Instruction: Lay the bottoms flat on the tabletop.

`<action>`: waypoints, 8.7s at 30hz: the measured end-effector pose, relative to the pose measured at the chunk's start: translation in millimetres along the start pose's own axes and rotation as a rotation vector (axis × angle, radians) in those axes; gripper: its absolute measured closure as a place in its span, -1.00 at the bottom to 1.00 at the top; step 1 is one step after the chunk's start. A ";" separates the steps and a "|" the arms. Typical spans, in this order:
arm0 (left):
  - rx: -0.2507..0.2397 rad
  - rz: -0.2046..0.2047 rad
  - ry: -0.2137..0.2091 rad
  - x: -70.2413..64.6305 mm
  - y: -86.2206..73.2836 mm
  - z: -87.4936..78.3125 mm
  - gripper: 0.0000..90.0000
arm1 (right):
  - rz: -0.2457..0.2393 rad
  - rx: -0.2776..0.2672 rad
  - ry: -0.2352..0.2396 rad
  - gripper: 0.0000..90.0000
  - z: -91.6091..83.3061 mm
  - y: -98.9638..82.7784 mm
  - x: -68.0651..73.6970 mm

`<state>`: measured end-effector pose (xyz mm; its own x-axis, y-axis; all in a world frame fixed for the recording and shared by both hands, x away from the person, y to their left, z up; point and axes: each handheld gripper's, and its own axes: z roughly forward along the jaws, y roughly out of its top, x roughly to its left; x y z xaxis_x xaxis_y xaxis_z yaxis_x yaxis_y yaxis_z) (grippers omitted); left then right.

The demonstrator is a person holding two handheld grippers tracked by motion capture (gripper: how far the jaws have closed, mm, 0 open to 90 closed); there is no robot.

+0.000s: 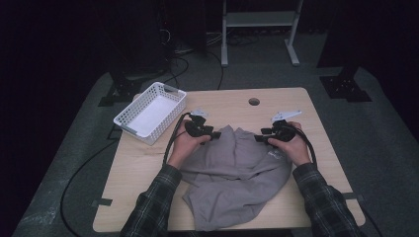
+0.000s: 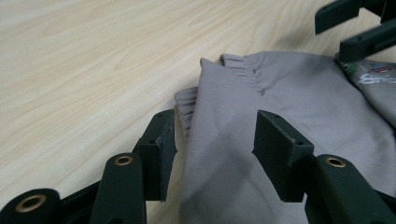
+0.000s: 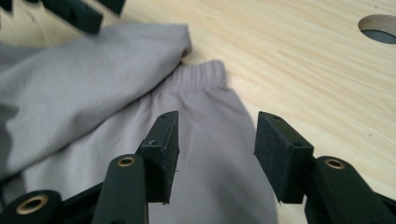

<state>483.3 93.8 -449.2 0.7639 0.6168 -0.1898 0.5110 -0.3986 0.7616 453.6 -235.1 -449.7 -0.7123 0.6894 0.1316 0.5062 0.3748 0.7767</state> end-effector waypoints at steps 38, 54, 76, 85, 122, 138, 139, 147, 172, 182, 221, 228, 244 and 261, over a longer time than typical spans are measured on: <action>-0.092 -0.072 0.093 21.9 -18.5 -68.9 1.00 | 0.086 -0.097 -0.141 0.96 -20.4 -0.4 -19.2; -0.083 -0.105 0.188 37.7 -31.9 -74.3 0.63 | 0.146 -0.145 -0.214 0.51 -36.2 -1.7 -39.5; -0.053 0.092 0.046 -16.8 -56.3 -88.3 0.42 | 0.016 0.008 -0.112 0.34 -51.4 -36.9 27.0; 0.059 0.116 0.072 -22.5 -56.1 -51.2 0.40 | -0.011 0.038 -0.080 0.29 -16.9 -27.7 40.3; 0.109 0.043 0.277 34.4 -11.0 5.1 0.53 | 0.052 0.031 -0.177 0.29 57.1 13.2 -33.0; -0.058 0.075 0.099 -20.0 -25.0 -59.6 0.49 | -0.039 -0.025 -0.068 0.36 -19.1 -2.1 19.7; -0.064 0.059 0.084 -22.0 -28.1 -61.9 0.49 | -0.045 -0.025 -0.057 0.36 -20.8 -3.0 22.4; -0.046 0.083 0.079 -37.7 -47.1 -79.4 0.49 | -0.074 -0.040 0.026 0.28 -33.9 -12.0 55.3; 0.114 0.128 0.151 -41.8 -87.3 -61.3 0.39 | -0.277 0.040 0.261 0.24 -3.9 -28.9 179.1; 0.092 0.131 0.147 -39.3 -89.5 -61.4 0.39 | -0.356 0.078 0.337 0.06 43.7 -10.9 229.3; 0.077 0.129 0.144 -39.2 -90.3 -60.7 0.38 | -0.355 0.097 0.396 0.65 74.5 -16.8 254.2; 0.083 0.134 0.143 -38.8 -90.3 -61.3 0.38 | -0.327 0.050 0.381 0.87 57.3 -10.3 242.5; 0.082 0.121 0.159 -40.9 -90.7 -61.2 0.38 | -0.223 -0.062 0.118 0.88 -23.2 -17.2 161.1; 0.053 0.083 0.206 -46.9 -97.7 -64.5 0.37 | -0.076 -0.085 -0.188 0.88 -121.9 -86.5 105.5</action>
<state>372.1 147.6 -474.7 0.7103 0.7039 0.0071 0.4740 -0.4858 0.7344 275.3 -270.3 -428.0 -0.6392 0.7680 -0.0401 0.4062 0.3814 0.8304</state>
